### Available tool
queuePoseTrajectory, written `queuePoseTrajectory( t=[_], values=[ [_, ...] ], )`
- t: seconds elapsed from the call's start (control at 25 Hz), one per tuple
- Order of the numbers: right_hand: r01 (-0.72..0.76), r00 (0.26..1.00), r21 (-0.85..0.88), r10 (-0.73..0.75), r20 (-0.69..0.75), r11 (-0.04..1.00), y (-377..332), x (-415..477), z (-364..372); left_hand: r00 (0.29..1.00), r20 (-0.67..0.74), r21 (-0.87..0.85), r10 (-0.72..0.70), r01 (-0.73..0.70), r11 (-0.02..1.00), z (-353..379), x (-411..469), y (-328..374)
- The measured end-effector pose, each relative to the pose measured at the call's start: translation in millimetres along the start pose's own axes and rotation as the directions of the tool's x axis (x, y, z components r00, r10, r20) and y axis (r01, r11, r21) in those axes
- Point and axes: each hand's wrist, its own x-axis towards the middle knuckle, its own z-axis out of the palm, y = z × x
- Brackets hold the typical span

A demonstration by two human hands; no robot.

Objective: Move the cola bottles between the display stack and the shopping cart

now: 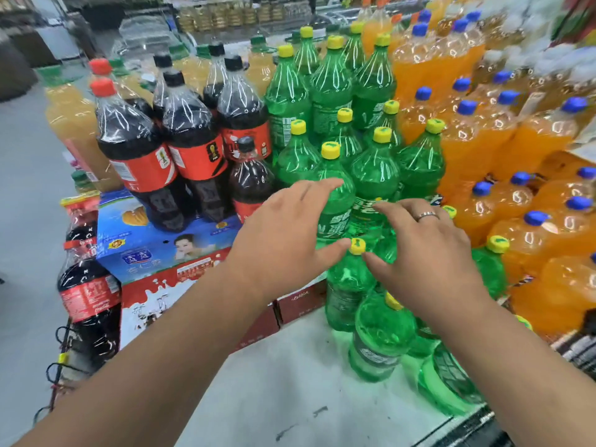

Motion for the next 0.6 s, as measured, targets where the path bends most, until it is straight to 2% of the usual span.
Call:
queuePoseTrajectory(
  t=[0.2, 0.48, 0.6],
  values=[
    [-0.067, 0.998, -0.023, 0.067, -0.011, 0.998, 60, -44, -32, 0.996, 0.018, -0.034, 0.082, -0.081, 0.996, 10, -2, 75],
    [-0.255, 0.966, -0.076, 0.251, -0.064, 0.964, 170, -141, -81, 0.957, 0.043, -0.080, 0.286, -0.282, 0.956, 40, -10, 224],
    [-0.325, 0.946, -0.106, 0.323, -0.043, 0.940, 209, -180, -99, 0.935, 0.057, -0.077, 0.349, -0.344, 0.936, 61, -15, 275]
  ],
)
